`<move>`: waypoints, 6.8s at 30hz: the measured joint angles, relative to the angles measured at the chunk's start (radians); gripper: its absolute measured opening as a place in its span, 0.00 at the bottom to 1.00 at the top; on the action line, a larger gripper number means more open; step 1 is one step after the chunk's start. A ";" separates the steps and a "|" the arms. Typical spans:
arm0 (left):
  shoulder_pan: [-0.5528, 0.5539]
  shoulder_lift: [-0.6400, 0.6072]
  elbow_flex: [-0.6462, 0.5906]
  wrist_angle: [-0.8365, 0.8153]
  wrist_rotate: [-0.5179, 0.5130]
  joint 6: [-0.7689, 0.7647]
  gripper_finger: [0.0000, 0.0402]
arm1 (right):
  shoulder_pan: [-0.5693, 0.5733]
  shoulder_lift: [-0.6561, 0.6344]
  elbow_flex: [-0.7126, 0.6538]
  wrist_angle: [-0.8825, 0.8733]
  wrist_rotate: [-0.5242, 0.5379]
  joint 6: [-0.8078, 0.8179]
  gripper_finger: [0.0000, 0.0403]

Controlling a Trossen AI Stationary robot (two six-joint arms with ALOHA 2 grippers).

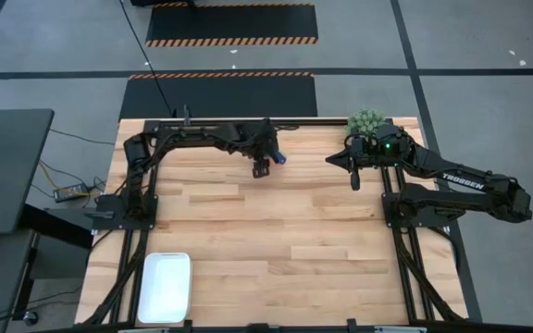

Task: Nest measuring cups in basket
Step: Put the stacked measuring cups into the white bin

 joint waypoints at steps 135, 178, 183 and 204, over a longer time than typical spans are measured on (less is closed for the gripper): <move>-0.077 0.067 -0.133 0.269 -0.391 -0.096 0.79 | 0.000 0.000 0.000 0.011 0.000 0.000 0.04; -0.070 0.067 -0.134 0.292 -0.352 -0.043 0.49 | 0.000 0.000 0.000 0.011 0.000 0.000 0.04; -0.070 0.066 -0.134 0.292 -0.346 -0.046 0.43 | 0.000 0.000 0.000 0.011 0.000 0.000 0.04; -0.070 0.066 -0.133 0.283 -0.342 -0.044 0.40 | 0.000 0.000 0.000 0.011 0.000 0.000 0.04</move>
